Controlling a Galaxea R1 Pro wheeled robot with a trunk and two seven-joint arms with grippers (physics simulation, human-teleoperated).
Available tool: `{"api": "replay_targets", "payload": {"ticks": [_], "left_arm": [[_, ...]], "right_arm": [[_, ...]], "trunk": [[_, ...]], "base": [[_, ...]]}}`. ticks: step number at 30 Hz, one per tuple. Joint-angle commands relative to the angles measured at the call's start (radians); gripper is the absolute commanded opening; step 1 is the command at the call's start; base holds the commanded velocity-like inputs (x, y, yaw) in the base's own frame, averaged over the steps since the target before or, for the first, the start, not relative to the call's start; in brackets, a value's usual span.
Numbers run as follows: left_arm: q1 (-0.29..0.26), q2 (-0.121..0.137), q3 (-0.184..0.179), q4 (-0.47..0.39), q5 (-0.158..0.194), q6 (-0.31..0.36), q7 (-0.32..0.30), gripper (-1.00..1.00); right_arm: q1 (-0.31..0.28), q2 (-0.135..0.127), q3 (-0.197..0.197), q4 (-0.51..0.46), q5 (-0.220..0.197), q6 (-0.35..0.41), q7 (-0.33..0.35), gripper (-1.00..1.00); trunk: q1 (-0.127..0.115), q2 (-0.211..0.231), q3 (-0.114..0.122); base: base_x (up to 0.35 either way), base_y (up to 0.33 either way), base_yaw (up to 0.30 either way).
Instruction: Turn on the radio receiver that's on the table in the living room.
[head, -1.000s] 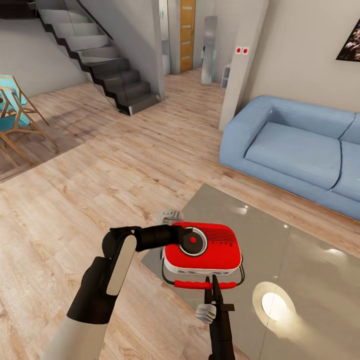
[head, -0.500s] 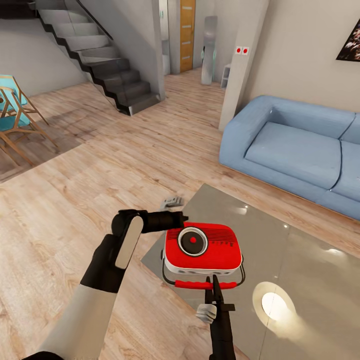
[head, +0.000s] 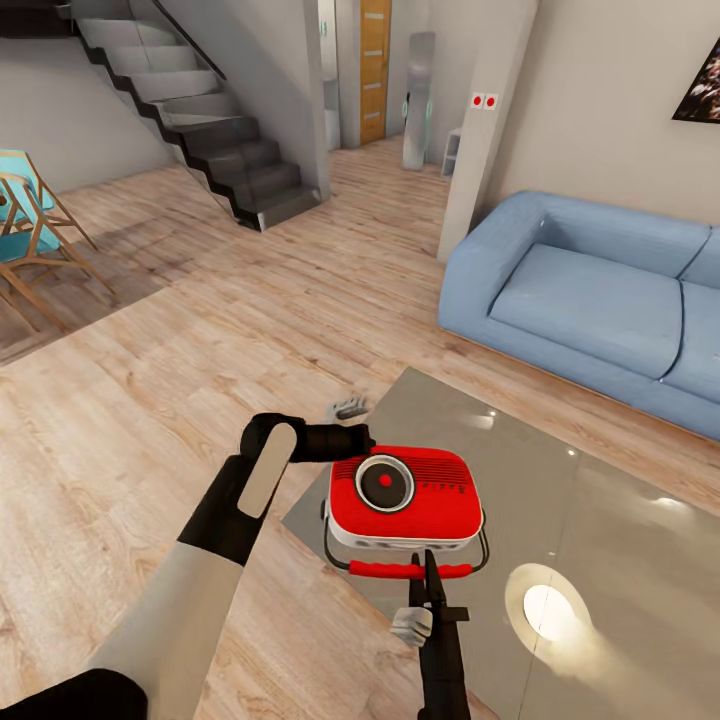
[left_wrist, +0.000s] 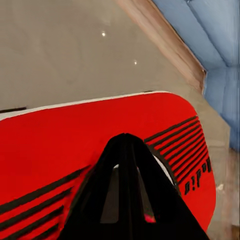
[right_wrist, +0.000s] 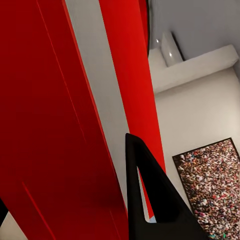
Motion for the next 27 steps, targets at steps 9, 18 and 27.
{"api": "replay_targets", "payload": {"ticks": [9, 18, 27], "left_arm": [[-0.069, 0.002, -0.214, -0.006, 0.623, 0.0, 0.518, -1.0], [-0.086, 0.035, -0.259, -0.174, 1.303, -0.002, 1.195, -1.0], [-0.087, 0.081, -0.261, -0.187, 1.361, -0.01, 1.242, -1.0]], "right_arm": [[0.0, 0.0, 0.001, 0.0, 0.002, 0.0, -0.002, -1.0], [0.001, 0.006, 0.002, -0.002, 0.004, 0.0, -0.008, -1.0], [0.0, 0.011, 0.002, -0.001, 0.004, 0.0, -0.007, -1.0]], "trunk": [[0.0, 0.0, 0.0], [0.0, 0.0, 0.0], [0.0, 0.0, 0.0]], "base": [[0.0, 0.0, 0.0], [0.0, 0.0, 0.0], [0.0, 0.0, 0.0]]}}
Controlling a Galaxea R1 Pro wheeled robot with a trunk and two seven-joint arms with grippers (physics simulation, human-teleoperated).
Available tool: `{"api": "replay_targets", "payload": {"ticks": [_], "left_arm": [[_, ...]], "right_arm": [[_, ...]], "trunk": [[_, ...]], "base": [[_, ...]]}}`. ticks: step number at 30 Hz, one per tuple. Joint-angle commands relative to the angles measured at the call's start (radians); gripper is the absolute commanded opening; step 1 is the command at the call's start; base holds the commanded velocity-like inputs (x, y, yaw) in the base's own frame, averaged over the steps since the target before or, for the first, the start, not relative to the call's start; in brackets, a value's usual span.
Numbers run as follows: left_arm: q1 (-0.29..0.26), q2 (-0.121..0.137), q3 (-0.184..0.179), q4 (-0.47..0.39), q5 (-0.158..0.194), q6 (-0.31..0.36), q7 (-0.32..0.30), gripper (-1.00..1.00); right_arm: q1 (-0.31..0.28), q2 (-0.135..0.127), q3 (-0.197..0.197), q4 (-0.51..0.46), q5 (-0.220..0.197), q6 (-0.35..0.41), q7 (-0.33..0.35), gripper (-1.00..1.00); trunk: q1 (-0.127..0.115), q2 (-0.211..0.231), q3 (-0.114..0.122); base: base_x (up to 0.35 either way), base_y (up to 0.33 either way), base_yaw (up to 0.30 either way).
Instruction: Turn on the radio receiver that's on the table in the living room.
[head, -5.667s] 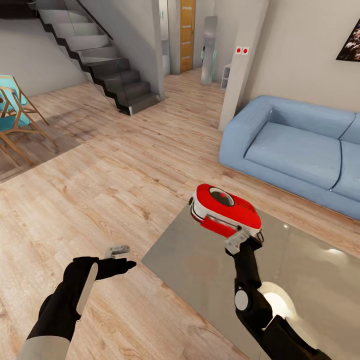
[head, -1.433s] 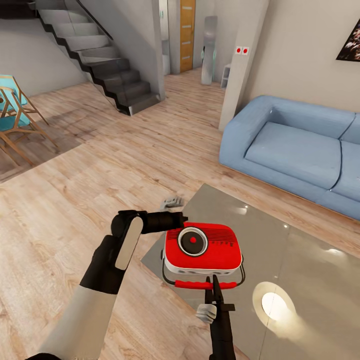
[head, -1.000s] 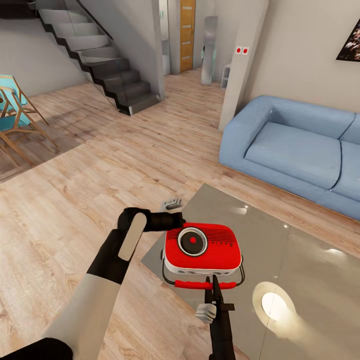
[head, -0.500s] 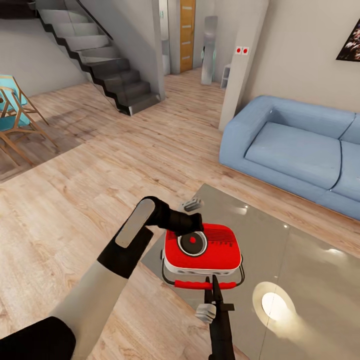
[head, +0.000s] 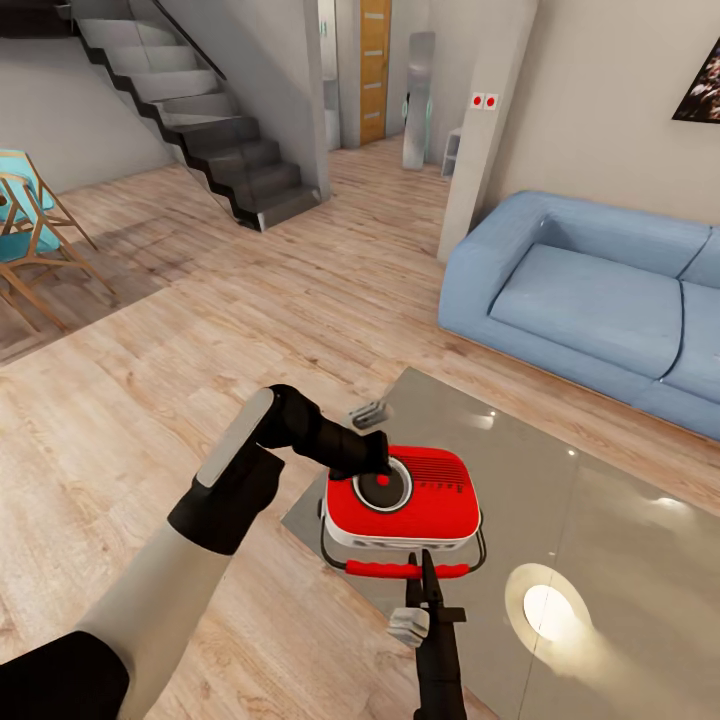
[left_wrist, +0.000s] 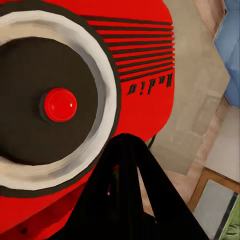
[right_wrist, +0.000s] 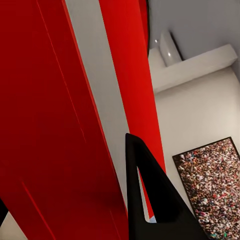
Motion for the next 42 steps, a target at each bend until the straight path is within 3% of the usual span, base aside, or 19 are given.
{"api": "replay_targets", "payload": {"ticks": [1, 9, 11, 12, 14, 18, 23, 29, 42], "left_arm": [[0.0, 0.006, 0.0, 0.0, 0.0, -0.001, 0.001, -1.0], [0.0, 0.026, 0.0, 0.002, -0.003, -0.002, 0.005, -1.0], [-0.002, 0.025, 0.001, 0.006, -0.043, -0.001, 0.005, -1.0], [-0.004, 0.022, 0.001, 0.011, -0.071, -0.001, 0.005, -1.0], [-0.012, 0.017, 0.002, 0.028, -0.094, -0.001, 0.004, -1.0], [-0.028, -0.001, 0.002, 0.055, -0.106, 0.0, 0.004, -1.0], [-0.056, -0.045, 0.003, 0.12, -0.136, 0.0, 0.003, -1.0], [-0.064, -0.065, 0.003, 0.144, -0.144, 0.003, 0.002, -1.0], [-0.064, -0.068, 0.004, 0.203, -0.147, 0.004, 0.006, -1.0]], "right_arm": [[0.0, 0.0, 0.001, -0.001, 0.002, 0.0, 0.0, -1.0], [0.0, 0.0, 0.001, 0.0, 0.002, 0.0, 0.001, -1.0], [0.0, 0.001, 0.001, 0.0, 0.002, 0.0, 0.001, -1.0], [0.0, 0.001, 0.001, -0.001, 0.002, 0.0, 0.001, -1.0], [0.0, 0.002, 0.001, 0.0, 0.002, 0.0, 0.001, -1.0], [0.0, 0.002, 0.001, -0.001, 0.002, 0.0, -0.001, -1.0], [0.0, 0.0, 0.001, -0.001, 0.002, 0.0, -0.002, -1.0], [0.0, 0.0, 0.001, -0.001, 0.002, 0.0, -0.002, -1.0], [0.0, -0.001, 0.001, 0.0, 0.001, 0.0, -0.002, -1.0]], "trunk": [[0.0, 0.0, 0.0], [0.0, 0.0, 0.0], [0.0, 0.0, 0.0], [0.0, 0.0, 0.0], [0.0, 0.0, 0.0], [0.0, 0.0, 0.0], [0.0, 0.0, 0.0], [0.0, 0.0, 0.0], [0.0, 0.0, 0.0]], "base": [[0.0, 0.0, 0.0], [0.0, 0.0, 0.0], [0.0, 0.0, 0.0], [0.0, 0.0, 0.0], [0.0, 0.0, 0.0], [0.0, 0.0, 0.0], [0.0, 0.0, 0.0], [0.0, 0.0, 0.0], [0.0, 0.0, 0.0]]}}
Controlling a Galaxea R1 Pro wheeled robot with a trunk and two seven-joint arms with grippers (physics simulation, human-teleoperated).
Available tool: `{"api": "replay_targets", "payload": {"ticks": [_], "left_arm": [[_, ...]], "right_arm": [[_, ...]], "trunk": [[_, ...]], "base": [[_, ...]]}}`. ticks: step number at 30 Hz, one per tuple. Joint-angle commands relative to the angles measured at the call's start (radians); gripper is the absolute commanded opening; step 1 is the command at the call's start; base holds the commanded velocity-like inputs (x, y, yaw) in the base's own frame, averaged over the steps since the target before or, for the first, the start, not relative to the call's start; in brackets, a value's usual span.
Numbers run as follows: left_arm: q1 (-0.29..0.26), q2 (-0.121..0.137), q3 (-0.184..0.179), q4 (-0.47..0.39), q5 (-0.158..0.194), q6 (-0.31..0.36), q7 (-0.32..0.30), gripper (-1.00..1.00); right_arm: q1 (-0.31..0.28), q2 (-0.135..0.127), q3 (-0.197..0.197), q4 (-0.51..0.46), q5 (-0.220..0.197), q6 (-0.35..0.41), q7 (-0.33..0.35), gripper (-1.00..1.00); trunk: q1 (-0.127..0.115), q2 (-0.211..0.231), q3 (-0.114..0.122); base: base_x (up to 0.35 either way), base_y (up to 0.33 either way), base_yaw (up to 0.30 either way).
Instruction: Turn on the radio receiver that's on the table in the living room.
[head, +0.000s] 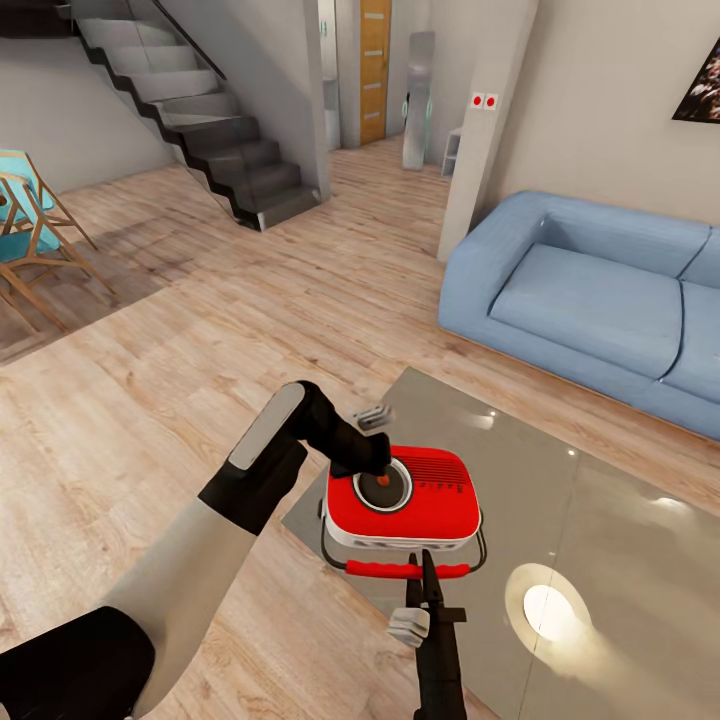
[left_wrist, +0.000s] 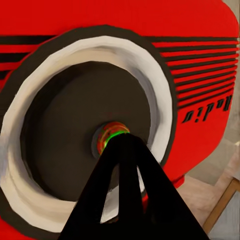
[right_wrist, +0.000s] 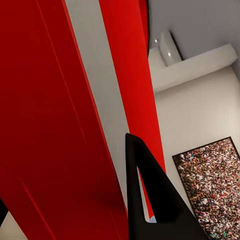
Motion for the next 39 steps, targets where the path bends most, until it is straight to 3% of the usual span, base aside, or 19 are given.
{"api": "replay_targets", "payload": {"ticks": [1, 10, 21, 23, 28, 30, 39], "left_arm": [[0.0, 0.0, 0.0, 0.005, 0.0, 0.0, 0.0, -1.0], [0.0, -0.002, 0.001, 0.052, -0.001, -0.001, 0.0, -1.0], [0.0, -0.009, 0.001, 0.047, 0.007, 0.002, -0.005, -1.0], [0.0, -0.011, 0.001, 0.018, 0.011, 0.004, -0.02, -1.0], [-0.001, -0.011, 0.001, -0.189, 0.016, 0.005, -0.14, -1.0], [-0.002, -0.01, 0.001, -0.23, 0.016, 0.005, -0.159, -1.0], [-0.003, -0.01, 0.001, -0.302, 0.017, 0.006, -0.186, -1.0]], "right_arm": [[0.0, 0.0, 0.001, -0.001, 0.002, 0.0, 0.0, -1.0], [0.0, 0.001, 0.001, -0.001, 0.002, 0.0, -0.001, -1.0], [0.0, 0.0, 0.001, -0.001, 0.002, 0.001, -0.001, -1.0], [0.0, 0.0, 0.001, -0.001, 0.001, 0.002, -0.001, -1.0], [0.0, 0.001, 0.001, -0.001, 0.0, 0.002, 0.003, -1.0], [0.0, 0.001, 0.001, -0.001, 0.0, 0.002, 0.004, -1.0], [-0.001, 0.0, -0.007, -0.001, -0.001, 0.017, 0.01, -1.0]], "trunk": [[0.0, 0.0, 0.0], [0.0, 0.0, 0.0], [0.0, 0.0, 0.0], [0.0, 0.0, 0.0], [0.0, 0.0, 0.0], [0.0, 0.0, 0.0], [0.0, 0.0, 0.0]], "base": [[0.0, 0.0, 0.0], [0.0, 0.0, 0.0], [0.0, 0.0, 0.0], [0.0, 0.0, 0.0], [0.0, 0.0, 0.0], [0.0, 0.0, 0.0], [0.0, 0.0, 0.0]]}}
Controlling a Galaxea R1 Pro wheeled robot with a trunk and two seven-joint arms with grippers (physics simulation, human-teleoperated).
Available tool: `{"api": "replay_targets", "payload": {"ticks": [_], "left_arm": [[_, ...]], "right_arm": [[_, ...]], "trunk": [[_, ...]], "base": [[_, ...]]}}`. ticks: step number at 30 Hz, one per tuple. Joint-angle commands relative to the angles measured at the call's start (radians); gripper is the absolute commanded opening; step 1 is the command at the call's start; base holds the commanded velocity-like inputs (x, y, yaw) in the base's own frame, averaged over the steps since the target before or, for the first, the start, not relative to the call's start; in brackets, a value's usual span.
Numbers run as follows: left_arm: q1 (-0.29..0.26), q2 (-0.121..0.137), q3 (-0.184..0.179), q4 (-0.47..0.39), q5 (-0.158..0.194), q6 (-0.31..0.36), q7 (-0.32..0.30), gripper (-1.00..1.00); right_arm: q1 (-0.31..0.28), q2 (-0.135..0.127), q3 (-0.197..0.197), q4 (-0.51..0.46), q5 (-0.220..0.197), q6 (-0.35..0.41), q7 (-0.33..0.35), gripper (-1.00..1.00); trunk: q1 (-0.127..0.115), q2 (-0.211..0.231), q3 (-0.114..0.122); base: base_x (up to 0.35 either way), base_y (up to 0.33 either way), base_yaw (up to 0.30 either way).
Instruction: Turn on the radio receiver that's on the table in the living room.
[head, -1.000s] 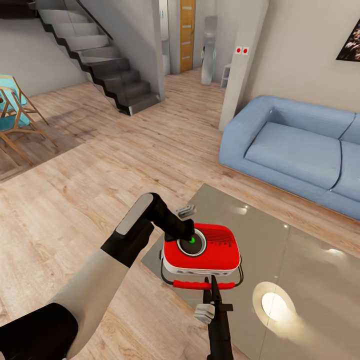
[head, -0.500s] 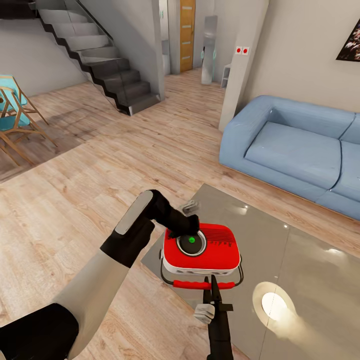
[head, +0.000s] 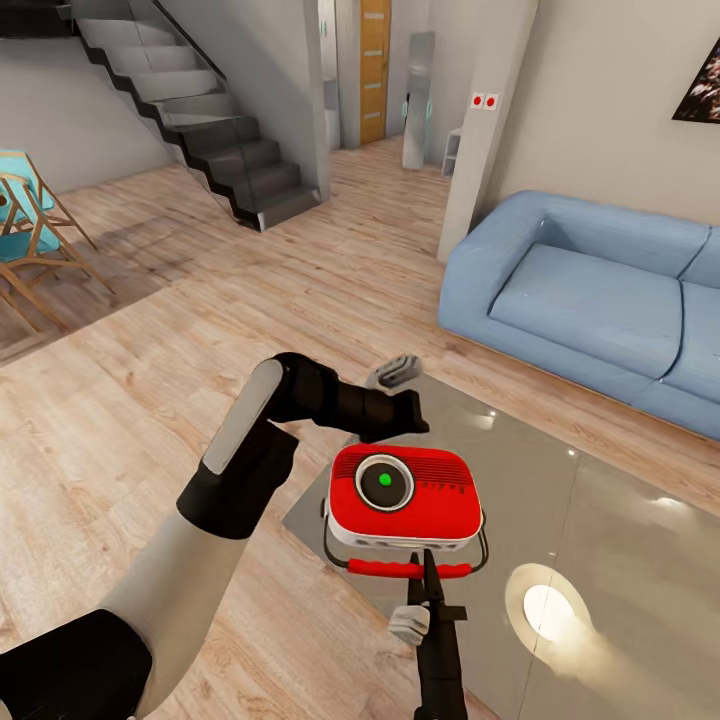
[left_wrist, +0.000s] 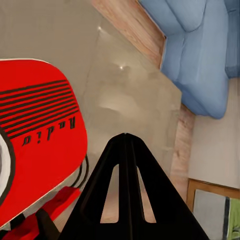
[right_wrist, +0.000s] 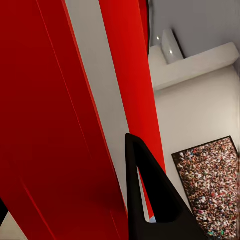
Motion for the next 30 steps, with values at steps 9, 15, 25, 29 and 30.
{"api": "replay_targets", "payload": {"ticks": [9, 15, 25, 29, 30], "left_arm": [[0.0, 0.077, 0.01, -0.005, -0.014, 0.0, -0.003, -1.0], [0.0, 0.199, 0.014, -0.003, -0.013, 0.0, -0.006, -1.0], [0.001, 0.392, 0.001, 0.026, -0.016, -0.003, -0.08, -1.0], [0.005, 0.428, -0.003, 0.051, -0.055, -0.005, -0.149, -1.0], [0.007, 0.43, -0.004, 0.07, -0.088, -0.006, -0.172, -1.0]], "right_arm": [[0.0, -0.016, -0.239, -0.204, -0.057, 0.081, 0.302, -1.0], [-0.001, -0.076, -0.517, -0.637, -0.062, 0.319, 0.929, -1.0], [-0.173, -0.104, -0.61, -0.765, -0.182, 0.69, 1.456, -1.0], [-0.269, -0.142, -0.626, -0.766, -0.254, 0.753, 1.688, -1.0], [-0.294, -0.164, -0.629, -0.766, -0.27, 0.753, 1.753, -1.0]], "trunk": [[0.0, 0.0, 0.0], [0.0, 0.0, 0.0], [0.0, 0.0, 0.0], [0.0, 0.0, 0.0], [0.0, 0.0, 0.0]], "base": [[0.0, 0.0, 0.0], [0.0, 0.0, 0.0], [0.0, 0.0, 0.0], [0.0, 0.0, 0.0], [0.0, 0.0, 0.0]]}}
